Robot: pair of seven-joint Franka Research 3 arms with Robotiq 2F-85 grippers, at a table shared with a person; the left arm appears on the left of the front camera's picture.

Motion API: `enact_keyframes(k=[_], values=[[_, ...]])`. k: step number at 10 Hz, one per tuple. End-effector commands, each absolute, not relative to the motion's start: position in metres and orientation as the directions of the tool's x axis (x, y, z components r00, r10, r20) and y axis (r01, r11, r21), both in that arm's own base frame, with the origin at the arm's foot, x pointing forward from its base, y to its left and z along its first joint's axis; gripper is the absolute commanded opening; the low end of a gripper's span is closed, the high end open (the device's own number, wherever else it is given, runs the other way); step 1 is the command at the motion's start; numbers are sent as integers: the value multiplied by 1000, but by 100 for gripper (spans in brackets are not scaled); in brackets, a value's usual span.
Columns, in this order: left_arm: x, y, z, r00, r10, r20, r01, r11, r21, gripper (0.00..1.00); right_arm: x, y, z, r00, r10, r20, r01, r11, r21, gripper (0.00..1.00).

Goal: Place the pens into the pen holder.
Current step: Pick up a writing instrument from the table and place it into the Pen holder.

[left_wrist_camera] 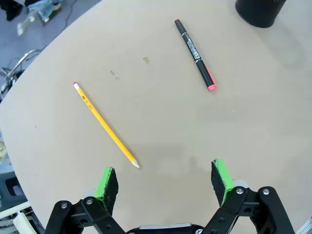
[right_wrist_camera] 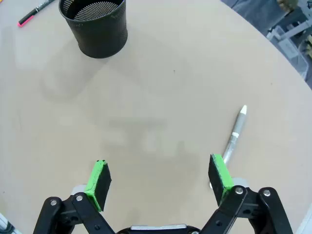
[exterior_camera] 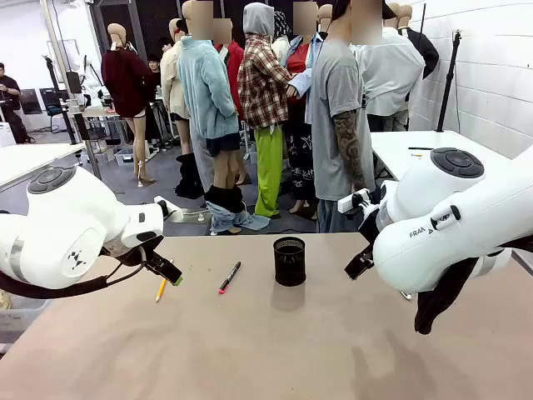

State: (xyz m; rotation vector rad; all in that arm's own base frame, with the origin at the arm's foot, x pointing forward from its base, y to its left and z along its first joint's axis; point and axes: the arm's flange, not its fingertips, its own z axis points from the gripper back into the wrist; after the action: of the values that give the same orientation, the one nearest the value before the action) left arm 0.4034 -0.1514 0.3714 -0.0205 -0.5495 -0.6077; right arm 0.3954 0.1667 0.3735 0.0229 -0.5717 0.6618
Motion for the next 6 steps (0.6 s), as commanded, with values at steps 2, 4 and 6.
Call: enact_keyframes(k=[2, 4, 6], values=[[403, -151, 371, 683, -537, 496, 547, 825, 140, 100, 395, 167, 374, 641, 574, 509, -587, 794, -157, 100], [403, -151, 371, 683, -537, 496, 547, 825, 140, 100, 395, 167, 374, 641, 574, 509, -587, 794, -157, 100], [403, -151, 371, 683, -537, 496, 547, 825, 140, 100, 395, 167, 374, 641, 574, 509, -587, 794, -157, 100]])
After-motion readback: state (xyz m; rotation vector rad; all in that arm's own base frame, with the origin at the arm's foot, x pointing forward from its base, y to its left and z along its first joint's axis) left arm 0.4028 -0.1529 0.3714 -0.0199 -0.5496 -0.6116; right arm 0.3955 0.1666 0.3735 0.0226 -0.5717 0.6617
